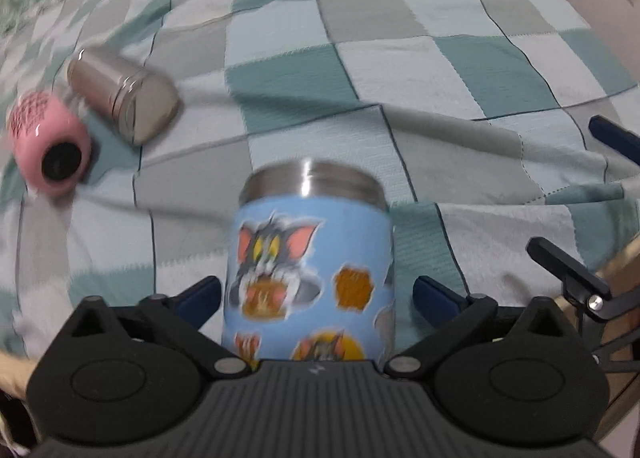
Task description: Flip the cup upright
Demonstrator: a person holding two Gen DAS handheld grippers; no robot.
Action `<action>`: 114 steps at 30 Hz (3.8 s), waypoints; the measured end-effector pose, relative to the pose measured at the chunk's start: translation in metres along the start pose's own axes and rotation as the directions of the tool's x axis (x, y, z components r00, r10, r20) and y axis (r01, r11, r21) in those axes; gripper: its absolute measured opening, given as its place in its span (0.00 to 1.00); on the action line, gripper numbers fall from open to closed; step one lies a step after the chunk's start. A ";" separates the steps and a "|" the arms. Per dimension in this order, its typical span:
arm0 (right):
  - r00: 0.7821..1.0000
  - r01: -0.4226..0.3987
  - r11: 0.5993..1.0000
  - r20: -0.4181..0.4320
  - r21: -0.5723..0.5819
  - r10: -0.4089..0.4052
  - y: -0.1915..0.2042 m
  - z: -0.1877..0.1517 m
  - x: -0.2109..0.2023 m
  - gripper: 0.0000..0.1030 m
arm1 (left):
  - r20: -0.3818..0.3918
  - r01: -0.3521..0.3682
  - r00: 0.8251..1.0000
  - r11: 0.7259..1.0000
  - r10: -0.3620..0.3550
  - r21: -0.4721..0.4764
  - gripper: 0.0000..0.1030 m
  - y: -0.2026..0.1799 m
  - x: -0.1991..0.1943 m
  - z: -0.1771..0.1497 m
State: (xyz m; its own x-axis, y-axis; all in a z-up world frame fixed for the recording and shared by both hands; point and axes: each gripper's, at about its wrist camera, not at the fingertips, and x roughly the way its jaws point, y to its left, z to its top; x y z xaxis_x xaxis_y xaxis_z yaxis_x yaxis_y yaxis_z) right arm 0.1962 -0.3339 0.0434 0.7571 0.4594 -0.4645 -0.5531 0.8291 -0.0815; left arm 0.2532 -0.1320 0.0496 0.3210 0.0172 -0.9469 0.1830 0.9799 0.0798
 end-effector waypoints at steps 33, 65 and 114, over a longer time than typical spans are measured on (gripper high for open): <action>0.973 0.193 0.976 0.109 0.101 -0.204 0.015 0.002 -0.004 1.00 | 0.545 0.137 0.834 0.989 -0.088 -0.051 0.82 0.025 -0.030 0.037; 0.964 0.154 0.972 0.187 0.179 -0.187 0.094 0.005 -0.026 1.00 | 0.832 0.036 0.548 0.992 0.083 -0.122 1.00 0.078 -0.079 -0.113; 0.914 0.286 0.949 0.260 0.133 -0.312 0.159 -0.055 -0.043 1.00 | 0.849 0.041 0.497 0.973 0.179 -0.229 1.00 0.099 -0.015 -0.225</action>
State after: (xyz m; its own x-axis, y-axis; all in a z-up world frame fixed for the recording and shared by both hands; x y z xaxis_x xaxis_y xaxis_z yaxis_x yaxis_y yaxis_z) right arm 0.0567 -0.2394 0.0023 0.9548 0.2440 -0.1697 -0.2620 0.9606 -0.0928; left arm 0.0578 0.0095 0.0022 0.9812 0.0153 -0.1922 -0.0218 0.9992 -0.0320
